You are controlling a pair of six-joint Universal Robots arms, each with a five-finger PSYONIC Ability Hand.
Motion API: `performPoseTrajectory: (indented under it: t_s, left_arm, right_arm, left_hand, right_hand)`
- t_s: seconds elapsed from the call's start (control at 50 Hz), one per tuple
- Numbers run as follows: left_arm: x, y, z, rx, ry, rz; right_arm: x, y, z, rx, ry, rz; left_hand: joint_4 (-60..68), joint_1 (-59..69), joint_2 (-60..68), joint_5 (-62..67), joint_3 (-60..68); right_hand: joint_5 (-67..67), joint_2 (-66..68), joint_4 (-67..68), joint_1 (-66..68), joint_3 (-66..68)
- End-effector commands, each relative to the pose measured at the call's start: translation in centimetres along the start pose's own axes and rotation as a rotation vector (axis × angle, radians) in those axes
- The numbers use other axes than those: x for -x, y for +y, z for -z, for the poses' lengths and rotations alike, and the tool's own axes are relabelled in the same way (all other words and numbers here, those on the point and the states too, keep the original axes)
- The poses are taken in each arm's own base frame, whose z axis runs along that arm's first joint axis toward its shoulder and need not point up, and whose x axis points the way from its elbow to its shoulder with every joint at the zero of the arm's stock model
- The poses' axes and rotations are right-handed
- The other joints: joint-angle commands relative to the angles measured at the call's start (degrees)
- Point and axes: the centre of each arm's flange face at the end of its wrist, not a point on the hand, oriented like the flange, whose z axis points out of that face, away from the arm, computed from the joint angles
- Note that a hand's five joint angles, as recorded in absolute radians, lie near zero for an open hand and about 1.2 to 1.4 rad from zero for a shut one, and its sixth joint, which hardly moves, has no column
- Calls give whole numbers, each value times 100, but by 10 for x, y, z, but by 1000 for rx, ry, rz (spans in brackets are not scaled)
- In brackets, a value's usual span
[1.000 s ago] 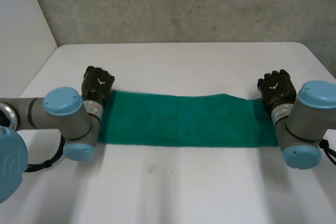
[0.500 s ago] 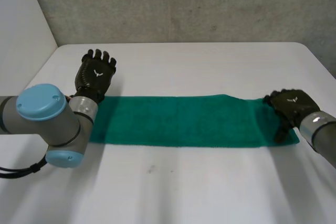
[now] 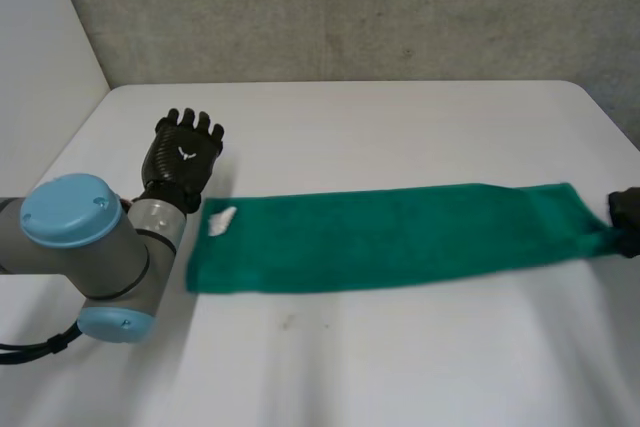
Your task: Fold the towel.
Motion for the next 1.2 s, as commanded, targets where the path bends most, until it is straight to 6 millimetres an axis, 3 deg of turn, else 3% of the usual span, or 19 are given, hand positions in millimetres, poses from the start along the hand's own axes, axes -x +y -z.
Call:
performPoseTrajectory:
  t_s: [0.02, 0.1, 0.14, 0.26, 0.28, 0.36, 0.38, 0.4, 0.44, 0.46, 0.5, 0.52, 0.62, 0.72, 0.76, 0.86, 0.92, 1.02, 1.2]
  left_arm:
    - [7, -4, 7, 0, -10, 0]
    - [11, -4, 11, 7, -15, 1]
    - [12, -3, 14, 14, -16, 1]
    - [18, -4, 19, 23, -25, 18]
    - [22, -6, 20, 21, -34, 28]
    - [33, -13, 24, 7, -60, 64]
    - [33, -13, 24, 7, -60, 64]
    - [37, -16, 26, 1, -66, 88]
    - [39, -19, 29, -2, -68, 117]
    - [41, -21, 32, -4, -69, 148]
    - [43, -24, 35, -6, -67, 174]
    - [44, -26, 37, -7, -67, 195]
    - [41, -26, 45, 15, -42, 230]
    - [38, -26, 46, 19, -30, 232]
    - [37, -26, 47, 19, -28, 232]
    - [34, -33, 45, -4, -22, 234]
    - [29, -42, 47, -31, -3, 237]
    - [10, -69, 51, -107, 50, 241]
    - [-20, -82, 56, -136, 119, 241]
  right_arm:
    - [-34, -15, -2, -30, 110, 120]
    - [-24, -45, 8, -117, 102, 176]
    - [5, -74, 22, -217, 45, 205]
    - [87, -124, 60, -425, -137, 271]
    - [114, -138, 77, -492, -200, 291]
    - [154, -154, 106, -587, -293, 316]
    - [181, -159, 124, -634, -364, 335]
    - [181, -159, 124, -635, -365, 335]
    - [243, -149, 153, -699, -548, 380]
    - [243, -149, 153, -699, -549, 381]
    - [288, -133, 174, -741, -707, 420]
    - [288, -133, 175, -741, -708, 420]
    - [341, -78, 181, -668, -902, 484]
    - [340, -71, 168, -631, -866, 485]
    - [336, -76, 168, -626, -845, 475]
    - [268, -102, 139, -526, -643, 331]
    - [249, -101, 133, -483, -617, 268]
    - [215, -76, 125, -335, -592, 121]
    - [169, -30, 105, -167, -513, 48]
  left_hand:
    - [-160, -99, -161, -261, -225]
    - [-160, -99, -161, -261, -225]
    - [-160, -99, -161, -261, -225]
    - [-160, -99, -161, -261, -225]
    - [-160, -99, -161, -261, -225]
    - [-160, -99, -161, -261, -225]
    - [-160, -99, -161, -261, -225]
    - [-160, -99, -161, -261, -225]
    - [-160, -99, -161, -261, -225]
    - [-160, -99, -161, -261, -225]
    - [-160, -99, -161, -261, -225]
    - [-160, -99, -161, -261, -225]
    - [-160, -99, -161, -261, -225]
    - [-160, -99, -161, -261, -225]
    - [-160, -99, -161, -261, -225]
    - [-160, -99, -161, -261, -225]
    - [-160, -99, -161, -261, -225]
    - [-160, -99, -161, -261, -225]
    - [-160, -99, -161, -261, -225]
  right_hand:
    - [1418, 1255, 1177, 2532, 1239]
    - [1418, 1255, 1177, 2532, 1239]
    - [1418, 1255, 1177, 2532, 1239]
    - [1418, 1255, 1177, 2532, 1239]
    - [1418, 1255, 1177, 2532, 1239]
    - [1418, 1255, 1177, 2532, 1239]
    - [1418, 1255, 1177, 2532, 1239]
    - [1418, 1255, 1177, 2532, 1239]
    - [1418, 1255, 1177, 2532, 1239]
    - [1418, 1255, 1177, 2532, 1239]
    - [1418, 1255, 1177, 2532, 1239]
    - [1418, 1255, 1177, 2532, 1239]
    - [1358, 1194, 1117, 2472, 1178]
    - [-4402, -4565, -4643, -3288, -4581]
    - [-5582, -5745, -5823, -4468, -5761]
    - [-5582, -5745, -5823, -4468, -5761]
    - [-5582, -5745, -5823, -4468, -5761]
    - [-5582, -5745, -5823, -4468, -5761]
    - [-4906, -5069, -5147, -3792, -5086]
